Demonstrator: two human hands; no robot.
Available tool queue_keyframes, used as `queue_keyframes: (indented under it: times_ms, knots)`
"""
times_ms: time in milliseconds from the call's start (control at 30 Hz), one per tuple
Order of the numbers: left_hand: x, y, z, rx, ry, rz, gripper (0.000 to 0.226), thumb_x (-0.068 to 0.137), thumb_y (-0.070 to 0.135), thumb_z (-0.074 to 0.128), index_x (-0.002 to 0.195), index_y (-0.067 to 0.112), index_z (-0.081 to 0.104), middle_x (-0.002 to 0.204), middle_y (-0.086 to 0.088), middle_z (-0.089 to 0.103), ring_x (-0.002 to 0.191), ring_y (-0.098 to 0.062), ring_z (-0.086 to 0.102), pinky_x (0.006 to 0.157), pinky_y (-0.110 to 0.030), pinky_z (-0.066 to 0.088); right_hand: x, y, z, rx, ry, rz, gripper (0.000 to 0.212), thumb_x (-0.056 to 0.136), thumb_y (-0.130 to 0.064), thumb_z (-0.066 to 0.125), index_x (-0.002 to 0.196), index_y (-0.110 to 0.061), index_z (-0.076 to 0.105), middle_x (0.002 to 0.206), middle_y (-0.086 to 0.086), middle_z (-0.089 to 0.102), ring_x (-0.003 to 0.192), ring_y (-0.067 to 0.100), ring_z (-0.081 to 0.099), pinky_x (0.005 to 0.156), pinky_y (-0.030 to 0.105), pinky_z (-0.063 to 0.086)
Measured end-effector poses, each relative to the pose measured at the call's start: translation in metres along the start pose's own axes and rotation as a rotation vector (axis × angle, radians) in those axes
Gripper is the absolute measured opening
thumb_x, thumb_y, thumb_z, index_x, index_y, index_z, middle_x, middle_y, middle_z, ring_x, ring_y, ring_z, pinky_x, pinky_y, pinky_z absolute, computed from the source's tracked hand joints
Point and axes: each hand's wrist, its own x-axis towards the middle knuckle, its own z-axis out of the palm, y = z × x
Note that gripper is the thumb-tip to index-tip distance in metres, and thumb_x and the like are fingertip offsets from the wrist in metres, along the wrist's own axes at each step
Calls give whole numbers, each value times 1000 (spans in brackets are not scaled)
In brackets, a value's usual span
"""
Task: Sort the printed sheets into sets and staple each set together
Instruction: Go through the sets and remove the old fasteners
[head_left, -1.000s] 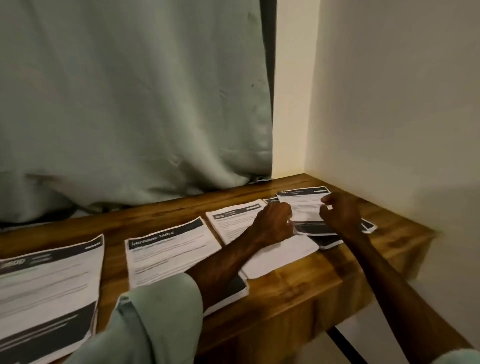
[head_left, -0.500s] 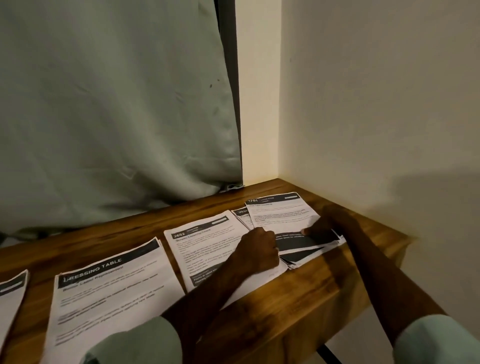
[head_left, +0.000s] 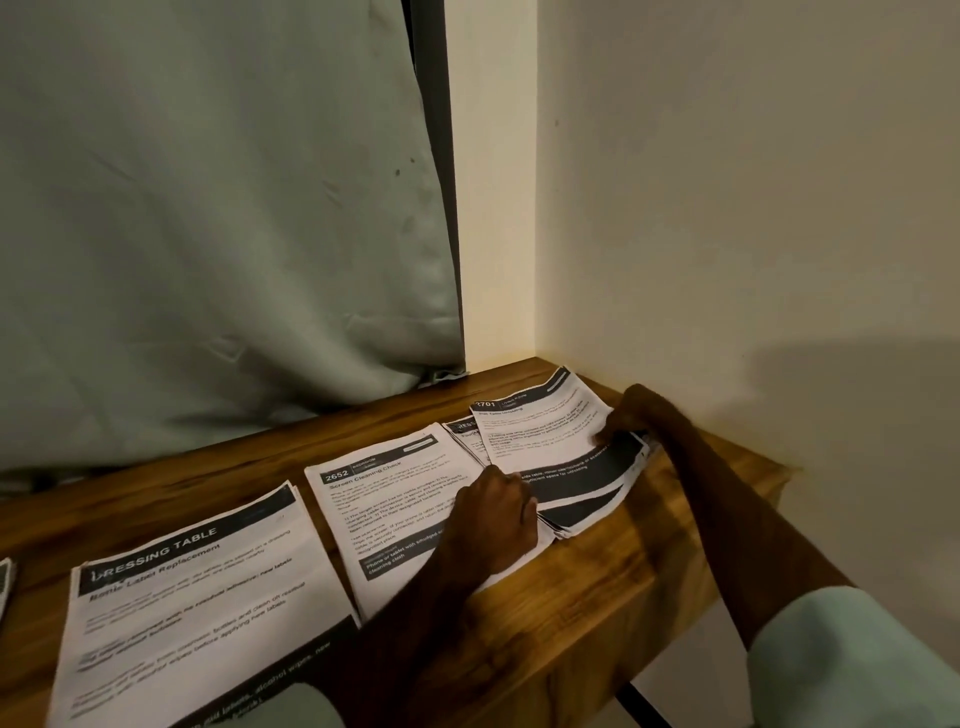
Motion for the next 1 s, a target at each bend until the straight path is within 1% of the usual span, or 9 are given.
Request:
queue_keyframes:
  times_ms: [133, 200, 333, 433, 500, 567, 633, 700, 1000]
  knots:
    - [1, 2, -6, -220, 36, -102, 50, 103, 46, 50, 144, 19, 45, 143, -6, 52, 131, -21, 52, 100, -32, 47, 0, -12, -6, 95, 197, -89, 57, 71, -24, 92, 116, -1, 66, 109, 12, 70, 87, 24, 66, 76, 33, 55]
    - [-3, 6, -11, -328, 120, -138, 59, 102, 46, 53, 151, 17, 35, 151, -7, 45, 138, -22, 48, 104, -30, 45, -14, -24, -18, 116, 325, -154, 55, 72, -25, 91, 119, -4, 69, 108, 10, 71, 85, 21, 65, 70, 31, 55]
    - [-8, 6, -19, -310, 433, -138, 52, 98, 34, 67, 139, 6, 54, 134, -13, 63, 120, -26, 63, 97, -19, 38, -51, -41, -44, 128, 523, -312, 47, 80, -22, 85, 123, -9, 71, 118, 10, 72, 97, 24, 69, 70, 27, 47]
    - [-2, 11, -46, -610, 409, -257, 49, 104, 44, 52, 143, 15, 49, 138, -5, 59, 121, -15, 56, 95, -24, 41, -79, -51, -61, 202, 599, -439, 37, 83, -25, 83, 118, -12, 75, 113, 8, 75, 94, 20, 70, 72, 27, 53]
    - [13, 1, -72, -898, 441, -416, 49, 104, 49, 49, 137, 14, 54, 128, -4, 64, 112, -16, 62, 83, -24, 48, -98, -56, -65, 325, 561, -472, 39, 82, -27, 84, 117, -12, 75, 110, 6, 75, 90, 19, 72, 72, 26, 57]
    - [21, -14, -111, -1288, 421, -566, 68, 95, 66, 54, 134, 10, 59, 128, -7, 68, 111, -21, 67, 89, -37, 56, -119, -61, -58, 528, 468, -493, 41, 79, -24, 87, 115, -10, 75, 105, 6, 76, 81, 22, 75, 69, 30, 63]
    - [12, -31, -147, -1657, 277, -531, 72, 97, 70, 43, 137, 11, 58, 130, -2, 67, 116, -22, 65, 101, -45, 53, -137, -63, -39, 736, 334, -510, 37, 76, -18, 89, 108, -6, 76, 100, 12, 78, 79, 31, 77, 71, 43, 65]
    - [-6, -51, -174, -1875, 169, -450, 57, 107, 54, 33, 139, 13, 57, 130, -9, 69, 113, -28, 69, 95, -43, 58, -149, -65, -9, 844, 203, -505, 38, 76, -15, 89, 109, -4, 76, 101, 14, 78, 85, 33, 77, 80, 50, 63]
    - [-140, -170, -205, -1497, 245, -642, 32, 109, 29, 46, 132, 14, 62, 130, -12, 70, 108, -28, 73, 86, -43, 62, -187, -107, 156, 1037, -235, -352, 34, 79, -16, 87, 111, -11, 76, 102, 5, 79, 90, 24, 77, 72, 33, 62]
